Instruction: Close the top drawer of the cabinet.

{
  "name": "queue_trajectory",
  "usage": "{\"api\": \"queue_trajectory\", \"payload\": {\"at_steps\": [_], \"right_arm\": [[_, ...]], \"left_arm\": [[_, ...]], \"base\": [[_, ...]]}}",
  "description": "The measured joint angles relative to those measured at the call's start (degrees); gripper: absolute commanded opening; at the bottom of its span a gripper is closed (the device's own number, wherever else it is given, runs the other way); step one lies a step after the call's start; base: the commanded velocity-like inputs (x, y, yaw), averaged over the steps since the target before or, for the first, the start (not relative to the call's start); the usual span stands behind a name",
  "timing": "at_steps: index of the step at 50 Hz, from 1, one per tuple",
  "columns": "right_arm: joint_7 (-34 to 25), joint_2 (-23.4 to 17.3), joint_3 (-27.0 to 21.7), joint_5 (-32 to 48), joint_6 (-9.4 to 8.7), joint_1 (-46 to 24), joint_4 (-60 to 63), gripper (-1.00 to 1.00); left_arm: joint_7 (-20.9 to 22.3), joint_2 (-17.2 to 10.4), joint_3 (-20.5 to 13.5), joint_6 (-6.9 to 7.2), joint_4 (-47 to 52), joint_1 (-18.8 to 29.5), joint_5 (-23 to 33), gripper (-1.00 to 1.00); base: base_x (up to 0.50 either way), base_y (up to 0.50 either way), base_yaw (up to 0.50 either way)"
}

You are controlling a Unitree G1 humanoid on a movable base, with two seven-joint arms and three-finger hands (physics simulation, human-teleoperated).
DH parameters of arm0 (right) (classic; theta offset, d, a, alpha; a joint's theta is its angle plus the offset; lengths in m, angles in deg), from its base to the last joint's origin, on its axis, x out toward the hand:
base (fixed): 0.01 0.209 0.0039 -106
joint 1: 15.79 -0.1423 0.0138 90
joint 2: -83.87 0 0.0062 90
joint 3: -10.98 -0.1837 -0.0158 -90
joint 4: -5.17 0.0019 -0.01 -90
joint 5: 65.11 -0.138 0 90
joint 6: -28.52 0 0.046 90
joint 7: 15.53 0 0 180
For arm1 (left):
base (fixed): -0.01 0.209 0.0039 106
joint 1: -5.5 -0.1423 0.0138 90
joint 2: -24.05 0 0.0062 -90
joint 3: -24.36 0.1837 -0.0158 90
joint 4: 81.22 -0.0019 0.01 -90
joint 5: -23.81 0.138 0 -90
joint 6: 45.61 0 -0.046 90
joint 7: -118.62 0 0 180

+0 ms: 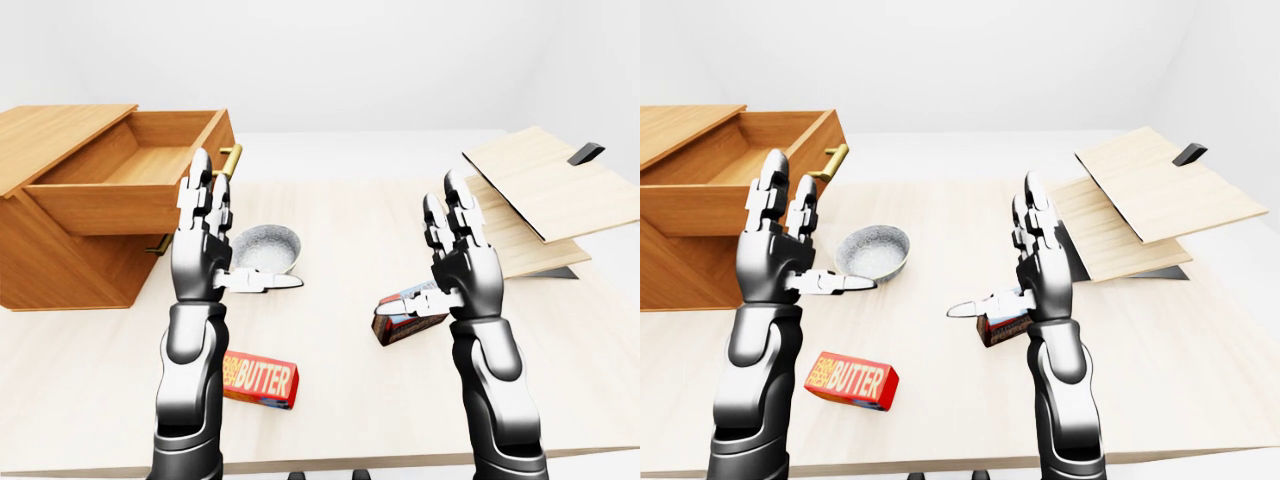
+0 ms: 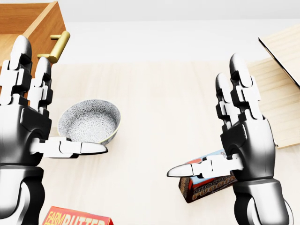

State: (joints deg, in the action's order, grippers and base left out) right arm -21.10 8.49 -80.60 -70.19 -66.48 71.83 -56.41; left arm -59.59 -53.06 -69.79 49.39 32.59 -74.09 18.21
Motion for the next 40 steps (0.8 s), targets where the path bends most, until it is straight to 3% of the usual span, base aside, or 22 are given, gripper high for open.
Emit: {"api": "queue_trajectory", "payload": {"at_steps": [15,40], "right_arm": [[-0.14,0.05,0.07,-0.08,0.00,0.34,-0.15,1.00],[-0.08,0.06,0.04,-0.28,0.00,0.43,-0.06,1.00]], "left_arm": [[-0.43,-1.01,-0.22,0.00,-2.79,2.20,2.20,1.00],[-7.92,-8.15,-1.62,0.00,-31.52,17.63,24.29,1.00]], "base": [[0.00,0.00,0.00],[0.00,0.00,0.00]]}}
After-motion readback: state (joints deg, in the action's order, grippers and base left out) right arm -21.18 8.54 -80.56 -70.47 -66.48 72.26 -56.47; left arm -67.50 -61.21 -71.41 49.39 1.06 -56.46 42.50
